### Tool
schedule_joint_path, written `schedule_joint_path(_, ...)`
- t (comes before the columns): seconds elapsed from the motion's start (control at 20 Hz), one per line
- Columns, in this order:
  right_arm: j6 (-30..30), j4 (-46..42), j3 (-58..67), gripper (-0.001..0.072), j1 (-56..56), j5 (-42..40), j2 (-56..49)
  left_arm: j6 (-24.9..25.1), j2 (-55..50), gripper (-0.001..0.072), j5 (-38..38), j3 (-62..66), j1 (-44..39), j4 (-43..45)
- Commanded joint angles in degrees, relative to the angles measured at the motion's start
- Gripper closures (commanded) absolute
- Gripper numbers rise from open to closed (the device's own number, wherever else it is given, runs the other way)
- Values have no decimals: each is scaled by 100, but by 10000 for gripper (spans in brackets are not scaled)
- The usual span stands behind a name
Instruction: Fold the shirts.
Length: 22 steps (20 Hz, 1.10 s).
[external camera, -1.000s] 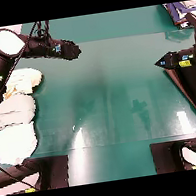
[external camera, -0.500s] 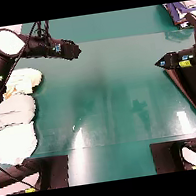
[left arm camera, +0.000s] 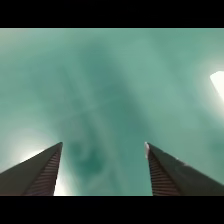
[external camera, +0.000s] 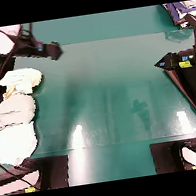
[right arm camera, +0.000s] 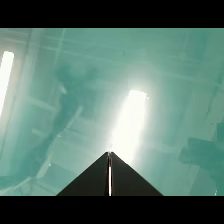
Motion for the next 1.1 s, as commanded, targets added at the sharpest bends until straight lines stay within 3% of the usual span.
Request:
schedule_joint_path(0.0, 4, 4, 7, 696, 4, 0, -2, -514, -234, 96, -205, -7, 883, 1062)
schedule_joint_path(0.25, 4, 48, 7, 696, 4, 11, -2, -525, -1311, 96, -197, -7, 1633, 1043)
schedule_joint_path(0.65, 7, 46, 7, 695, 4, -11, -4, -664, -2094, 108, 57, 0, 1733, 1091)
schedule_joint_path(0.75, 4, 46, 7, 696, 4, -11, -2, -619, -2094, 575, 4, 0, 1733, 1091)
schedule_joint_path(0.8, 7, 46, 7, 695, 4, -11, -4, -621, -2094, 677, -28, 0, 1733, 1091)
schedule_joint_path(1.05, 4, 52, 9, 696, 4, -9, 0, -623, -1937, 680, -511, 55, 1707, 1067)
